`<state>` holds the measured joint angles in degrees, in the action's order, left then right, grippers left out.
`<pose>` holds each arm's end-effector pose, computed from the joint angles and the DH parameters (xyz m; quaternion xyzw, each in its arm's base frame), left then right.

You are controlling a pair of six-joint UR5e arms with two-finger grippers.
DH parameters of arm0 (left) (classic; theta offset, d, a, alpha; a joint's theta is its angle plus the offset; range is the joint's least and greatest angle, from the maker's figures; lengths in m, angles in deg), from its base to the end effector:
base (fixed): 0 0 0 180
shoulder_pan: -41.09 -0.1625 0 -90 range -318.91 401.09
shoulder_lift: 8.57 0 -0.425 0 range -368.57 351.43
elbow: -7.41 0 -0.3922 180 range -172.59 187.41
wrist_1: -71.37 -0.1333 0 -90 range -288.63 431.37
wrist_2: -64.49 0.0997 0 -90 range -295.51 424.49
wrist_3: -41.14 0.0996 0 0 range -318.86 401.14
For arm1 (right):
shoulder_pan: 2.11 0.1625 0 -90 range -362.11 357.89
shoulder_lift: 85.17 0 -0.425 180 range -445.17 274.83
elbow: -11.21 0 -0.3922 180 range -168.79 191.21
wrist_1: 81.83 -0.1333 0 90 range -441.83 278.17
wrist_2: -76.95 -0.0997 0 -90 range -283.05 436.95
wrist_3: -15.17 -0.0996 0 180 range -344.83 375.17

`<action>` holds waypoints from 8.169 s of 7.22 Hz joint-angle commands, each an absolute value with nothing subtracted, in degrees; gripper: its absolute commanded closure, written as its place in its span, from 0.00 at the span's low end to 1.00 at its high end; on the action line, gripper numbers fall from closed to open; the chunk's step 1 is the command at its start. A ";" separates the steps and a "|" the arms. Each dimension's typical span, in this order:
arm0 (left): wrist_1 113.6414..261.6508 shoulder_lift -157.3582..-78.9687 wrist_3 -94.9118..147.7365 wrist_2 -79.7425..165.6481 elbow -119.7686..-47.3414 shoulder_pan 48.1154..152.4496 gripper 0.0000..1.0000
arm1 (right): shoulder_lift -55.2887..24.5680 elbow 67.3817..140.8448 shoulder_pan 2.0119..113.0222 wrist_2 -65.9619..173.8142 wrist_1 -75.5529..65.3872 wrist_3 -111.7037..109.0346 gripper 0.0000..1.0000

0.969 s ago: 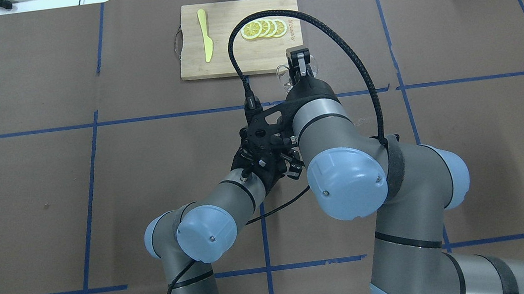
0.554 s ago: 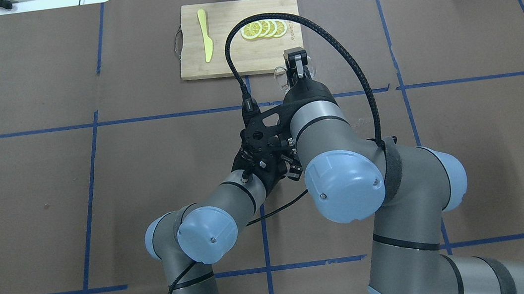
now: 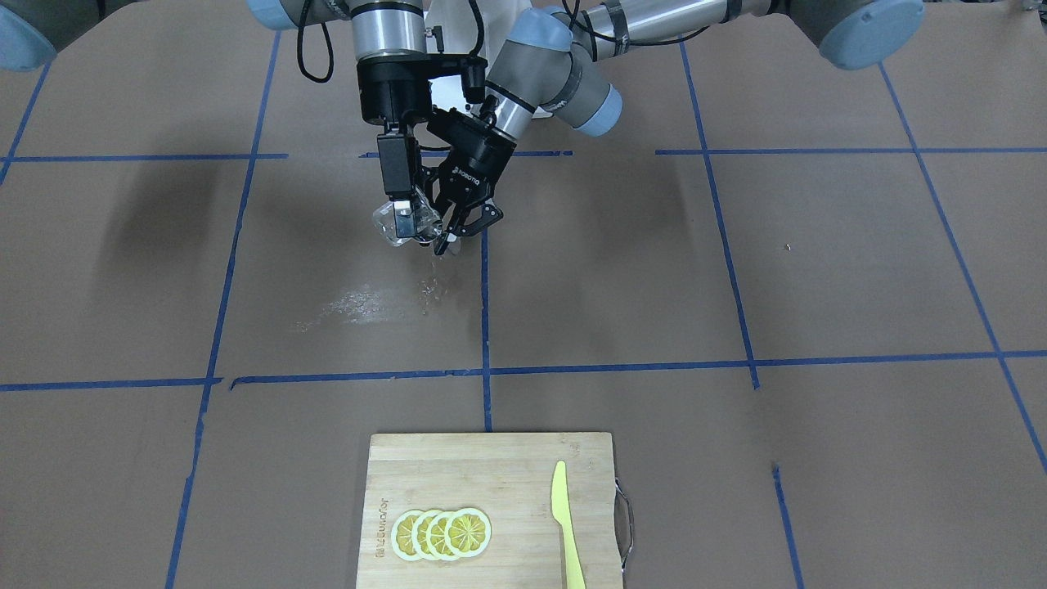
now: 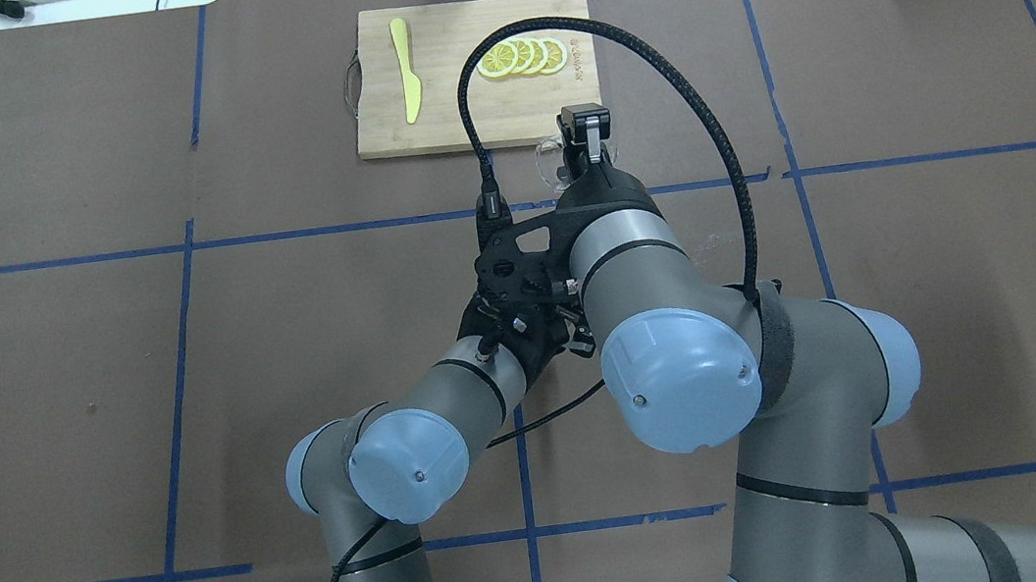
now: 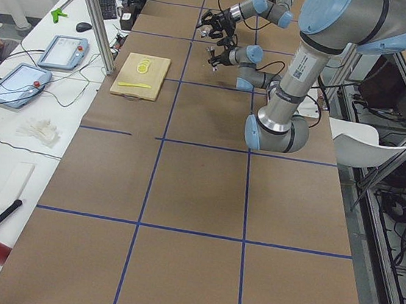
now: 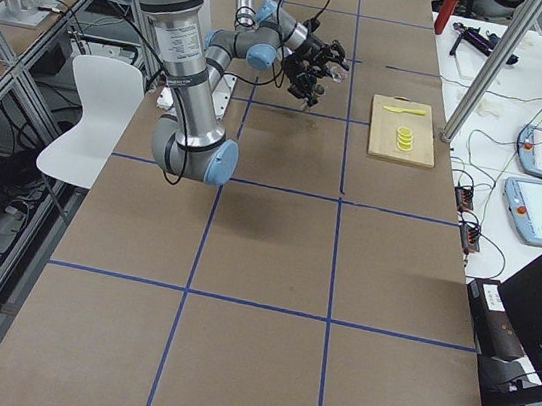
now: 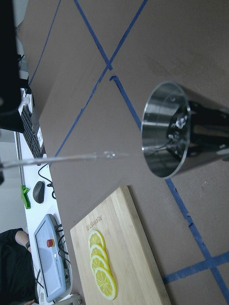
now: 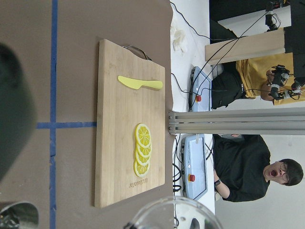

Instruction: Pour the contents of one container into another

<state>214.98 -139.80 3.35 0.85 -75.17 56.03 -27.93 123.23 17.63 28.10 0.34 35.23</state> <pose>0.6302 -0.3519 0.1683 0.5094 0.4694 0.0756 0.7173 -0.4680 -0.3792 0.1455 0.5679 0.0656 -0.4384 0.6935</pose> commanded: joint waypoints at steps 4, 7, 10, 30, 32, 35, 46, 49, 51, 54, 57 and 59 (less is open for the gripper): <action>215.15 -139.79 3.35 0.85 -75.47 56.29 1.00 | -26.46 124.32 18.01 27.64 -3.08 26.53 1.00; 216.81 -139.62 3.35 1.03 -75.47 57.34 1.00 | -23.83 124.50 18.71 24.48 -9.21 15.98 1.00; 216.91 -139.26 3.35 1.03 -75.47 58.31 1.00 | -20.84 128.17 20.73 24.30 -10.72 0.12 1.00; 218.58 -97.08 -32.86 27.75 -89.44 64.20 1.00 | 11.16 125.11 25.13 20.52 -31.82 -56.11 1.00; 218.41 -97.08 -32.86 27.66 -89.35 62.98 0.99 | 11.25 121.19 25.04 20.96 -39.32 -56.20 1.00; 217.53 -97.08 -32.86 28.62 -87.51 59.20 0.92 | 11.07 120.45 24.87 21.14 -40.52 -55.50 1.00; 216.65 -97.08 -35.41 29.07 -86.54 55.94 0.63 | 10.98 117.99 24.08 22.90 -41.14 -56.11 1.00; 216.65 -97.16 -35.23 28.89 -86.45 55.94 0.42 | 11.07 117.99 23.02 24.04 -41.22 -56.20 1.00; 216.65 -97.08 -35.15 28.72 -86.63 55.94 0.25 | 11.86 117.91 22.50 25.00 -41.22 -56.29 1.00; 216.74 -96.99 -34.45 25.23 -88.55 56.20 0.00 | 11.86 117.30 20.92 27.19 -41.31 -56.46 1.00; 216.91 -87.43 -31.02 15.30 -97.60 56.29 0.00 | 11.95 116.68 18.37 30.80 -41.40 -58.05 1.00; 216.91 -86.70 -30.31 11.07 -98.23 56.29 0.00 | 11.95 114.58 17.40 32.64 -42.88 -58.31 1.00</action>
<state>216.90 -87.41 -30.65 13.91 -97.57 56.28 11.94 115.98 18.05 31.48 -41.77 -58.12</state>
